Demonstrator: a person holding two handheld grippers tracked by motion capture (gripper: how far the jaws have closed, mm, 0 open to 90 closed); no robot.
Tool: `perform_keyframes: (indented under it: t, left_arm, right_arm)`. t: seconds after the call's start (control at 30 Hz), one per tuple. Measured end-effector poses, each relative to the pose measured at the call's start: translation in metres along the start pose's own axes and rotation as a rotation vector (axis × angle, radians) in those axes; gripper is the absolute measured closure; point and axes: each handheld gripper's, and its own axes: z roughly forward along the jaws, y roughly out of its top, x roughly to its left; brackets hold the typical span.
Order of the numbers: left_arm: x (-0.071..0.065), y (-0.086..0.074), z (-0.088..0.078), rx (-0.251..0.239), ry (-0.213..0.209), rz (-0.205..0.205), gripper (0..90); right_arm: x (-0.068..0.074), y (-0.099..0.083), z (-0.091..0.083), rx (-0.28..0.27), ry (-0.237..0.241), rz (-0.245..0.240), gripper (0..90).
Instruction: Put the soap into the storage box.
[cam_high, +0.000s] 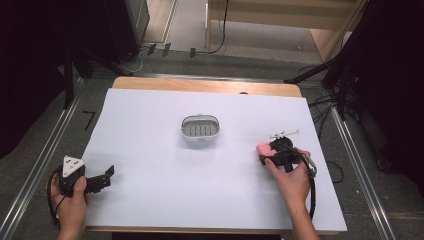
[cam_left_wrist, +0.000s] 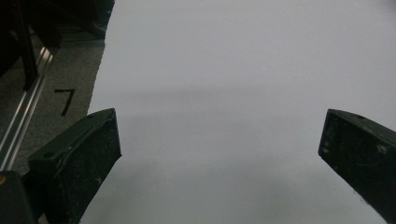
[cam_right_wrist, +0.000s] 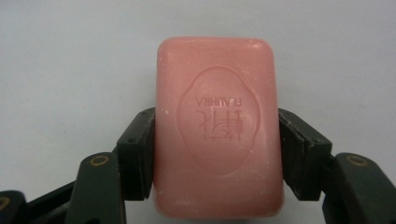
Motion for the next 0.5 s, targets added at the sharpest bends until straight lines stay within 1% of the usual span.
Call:
perform_keyframes:
  t: [0.07,0.1,0.13,0.23,0.27,0.3,0.33,0.37,0.43,0.47,0.5]
  left_arm:
    - [0.0,0.0,0.0,0.0,-0.001,0.0,0.0]
    - [0.0,0.0,0.0,0.0,-0.001,0.0,0.0]
    - [0.0,0.0,0.0,0.0,-0.001,0.0,0.0]
    - [0.0,0.0,0.0,0.001,0.0,0.0,0.0]
    - [0.0,0.0,0.0,0.0,0.001,0.0,0.0]
    - [0.0,0.0,0.0,0.0,0.001,0.0,0.0]
    - [0.0,0.0,0.0,0.0,0.001,0.0,0.0]
    - [0.0,0.0,0.0,0.0,0.001,0.0,0.0]
    - [0.0,0.0,0.0,-0.001,-0.002,-0.001,0.0]
    - [0.0,0.0,0.0,-0.002,-0.004,-0.002,0.0]
    - [0.0,0.0,0.0,-0.002,-0.004,-0.002,0.0]
  right_arm:
    - [0.0,0.002,-0.001,-0.01,0.012,-0.027,38.7]
    - [0.0,0.002,-0.001,-0.01,0.012,-0.027,38.7]
    - [0.002,0.003,-0.003,-0.023,0.028,-0.042,38.7]
    - [0.004,0.006,-0.004,-0.034,0.048,-0.065,38.7]
    - [0.005,0.008,-0.004,-0.037,0.043,-0.076,38.7]
    - [0.005,0.008,-0.004,-0.037,0.043,-0.076,38.7]
    - [0.006,0.01,-0.004,-0.042,0.032,-0.103,38.7]
    - [0.006,0.01,-0.004,-0.042,0.032,-0.103,38.7]
    - [0.007,0.012,-0.004,-0.049,0.041,-0.118,38.7]
    - [0.006,0.014,-0.005,-0.051,0.046,-0.135,38.7]
    - [0.006,0.014,-0.005,-0.051,0.046,-0.135,38.7]
